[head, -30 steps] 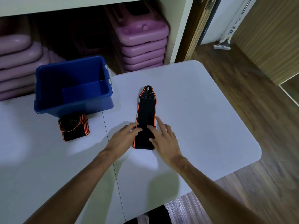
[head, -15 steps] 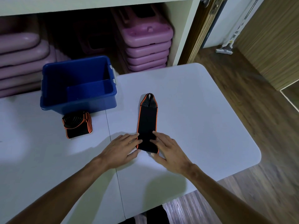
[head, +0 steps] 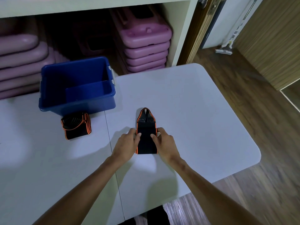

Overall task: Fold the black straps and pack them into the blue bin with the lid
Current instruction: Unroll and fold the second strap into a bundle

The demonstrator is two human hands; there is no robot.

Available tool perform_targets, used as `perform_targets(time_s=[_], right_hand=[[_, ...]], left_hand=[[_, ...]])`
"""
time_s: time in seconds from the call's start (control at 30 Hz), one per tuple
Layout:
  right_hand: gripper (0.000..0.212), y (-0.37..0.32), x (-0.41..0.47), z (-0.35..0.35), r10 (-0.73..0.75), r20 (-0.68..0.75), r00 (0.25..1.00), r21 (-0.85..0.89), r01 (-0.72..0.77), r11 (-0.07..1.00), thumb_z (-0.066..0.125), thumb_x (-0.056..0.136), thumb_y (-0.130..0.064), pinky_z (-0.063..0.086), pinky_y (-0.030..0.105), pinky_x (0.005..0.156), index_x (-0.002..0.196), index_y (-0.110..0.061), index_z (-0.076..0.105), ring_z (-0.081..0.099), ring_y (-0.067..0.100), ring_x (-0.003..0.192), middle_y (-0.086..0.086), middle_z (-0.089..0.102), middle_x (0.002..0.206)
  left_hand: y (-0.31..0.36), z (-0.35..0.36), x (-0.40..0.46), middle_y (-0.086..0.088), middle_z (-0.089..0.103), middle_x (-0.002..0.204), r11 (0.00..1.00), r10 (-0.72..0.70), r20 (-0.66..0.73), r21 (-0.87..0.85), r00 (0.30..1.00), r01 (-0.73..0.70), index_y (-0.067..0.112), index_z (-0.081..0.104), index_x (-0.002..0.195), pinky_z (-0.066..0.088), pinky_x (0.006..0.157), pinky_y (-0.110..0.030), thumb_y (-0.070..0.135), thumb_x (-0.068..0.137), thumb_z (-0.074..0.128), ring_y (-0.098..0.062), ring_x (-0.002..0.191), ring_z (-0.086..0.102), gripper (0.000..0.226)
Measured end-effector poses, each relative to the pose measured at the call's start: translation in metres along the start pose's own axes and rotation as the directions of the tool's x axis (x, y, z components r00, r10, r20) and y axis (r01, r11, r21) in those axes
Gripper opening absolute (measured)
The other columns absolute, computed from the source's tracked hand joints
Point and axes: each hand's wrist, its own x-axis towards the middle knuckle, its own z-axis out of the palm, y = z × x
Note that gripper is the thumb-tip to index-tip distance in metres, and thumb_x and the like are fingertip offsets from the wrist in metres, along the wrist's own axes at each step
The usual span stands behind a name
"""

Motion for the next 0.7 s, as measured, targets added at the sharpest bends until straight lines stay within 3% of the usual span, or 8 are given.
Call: perform_targets(time_s=[0.1, 0.2, 0.3, 0.37, 0.43, 0.53, 0.6, 0.7], right_hand=[[0.024, 0.001, 0.0, 0.003, 0.013, -0.069, 0.998, -0.095, -0.02, 0.995, 0.055, 0.096, -0.033, 0.052, 0.034, 0.068, 0.109, -0.013, 0.057, 0.061, 0.02, 0.08, 0.003, 0.064, 0.089], [0.035, 0.001, -0.004, 0.0, -0.004, -0.091, 0.996, -0.101, -0.005, 0.995, 0.054, 0.095, -0.041, 0.052, 0.035, 0.072, 0.123, -0.021, 0.05, 0.057, 0.018, 0.09, 0.0, 0.057, 0.103], [0.03, 0.006, -0.01, -0.002, -0.226, -0.087, 0.97, -0.317, 0.188, 0.929, 0.057, 0.094, -0.032, 0.053, 0.039, 0.07, 0.123, -0.028, 0.051, 0.053, 0.022, 0.095, 0.0, 0.05, 0.116], [0.031, 0.018, -0.015, -0.004, -0.462, 0.011, 0.887, -0.519, 0.4, 0.755, 0.064, 0.086, -0.016, 0.054, 0.041, 0.067, 0.116, -0.025, 0.061, 0.056, 0.028, 0.095, 0.005, 0.055, 0.124], [0.04, 0.032, -0.021, -0.011, -0.553, 0.167, 0.816, -0.572, 0.537, 0.62, 0.062, 0.086, -0.021, 0.052, 0.04, 0.072, 0.125, -0.025, 0.06, 0.056, 0.029, 0.103, 0.007, 0.054, 0.137], [0.06, 0.044, -0.031, -0.022, -0.496, 0.29, 0.819, -0.577, 0.563, 0.591, 0.055, 0.086, -0.047, 0.046, 0.037, 0.087, 0.143, -0.027, 0.045, 0.048, 0.025, 0.121, 0.002, 0.039, 0.153], [0.065, 0.043, -0.034, -0.021, -0.473, 0.314, 0.823, -0.59, 0.559, 0.582, 0.055, 0.087, -0.052, 0.047, 0.037, 0.088, 0.145, -0.026, 0.042, 0.049, 0.025, 0.121, 0.002, 0.038, 0.155], [0.058, 0.04, -0.033, -0.017, -0.482, 0.315, 0.818, -0.575, 0.568, 0.589, 0.053, 0.091, -0.051, 0.049, 0.037, 0.084, 0.142, -0.023, 0.044, 0.055, 0.025, 0.113, 0.004, 0.044, 0.15]], left_hand=[[0.001, 0.003, 0.002, -0.011, 0.067, 0.081, 0.979, -0.035, -0.045, 0.197, 0.998, 0.043, 0.011, 0.046, 0.103, 0.05, 0.063, -0.041, 0.044, 0.099, 0.037, -0.036, 0.077, 0.063, 0.034], [0.001, -0.001, 0.002, -0.008, 0.069, 0.086, 0.924, -0.024, -0.067, 0.38, 0.997, 0.048, 0.015, 0.044, 0.113, 0.049, 0.062, -0.039, 0.05, 0.097, 0.039, -0.034, 0.078, 0.066, 0.039], [-0.006, -0.007, -0.007, -0.001, 0.058, 0.113, 0.895, 0.245, -0.077, 0.402, 0.966, -0.195, 0.021, 0.048, 0.111, 0.053, 0.057, -0.037, 0.032, 0.093, 0.052, -0.026, 0.092, 0.063, 0.022], [-0.024, -0.009, -0.014, 0.002, 0.042, 0.139, 0.816, 0.411, 0.087, 0.409, 0.907, -0.409, 0.027, 0.048, 0.117, 0.054, 0.066, -0.035, 0.01, 0.083, 0.058, -0.022, 0.114, 0.053, 0.04], [-0.043, -0.013, -0.022, 0.004, 0.03, 0.154, 0.766, 0.48, 0.227, 0.363, 0.848, -0.531, 0.031, 0.041, 0.132, 0.053, 0.084, -0.033, 0.006, 0.078, 0.056, -0.018, 0.131, 0.042, 0.061], [-0.051, -0.015, -0.03, 0.006, 0.021, 0.159, 0.766, 0.49, 0.277, 0.317, 0.827, -0.56, 0.028, 0.032, 0.144, 0.041, 0.103, -0.027, 0.032, 0.085, 0.055, -0.01, 0.14, 0.031, 0.063], [-0.047, -0.014, -0.032, 0.003, 0.029, 0.157, 0.748, 0.5, 0.276, 0.34, 0.821, -0.57, 0.025, 0.037, 0.142, 0.042, 0.101, -0.028, 0.042, 0.086, 0.057, -0.014, 0.135, 0.039, 0.061], [-0.043, -0.012, -0.031, -0.002, 0.045, 0.148, 0.688, 0.554, 0.238, 0.408, 0.798, -0.599, 0.021, 0.044, 0.135, 0.042, 0.098, -0.027, 0.04, 0.086, 0.055, -0.018, 0.122, 0.052, 0.054]])
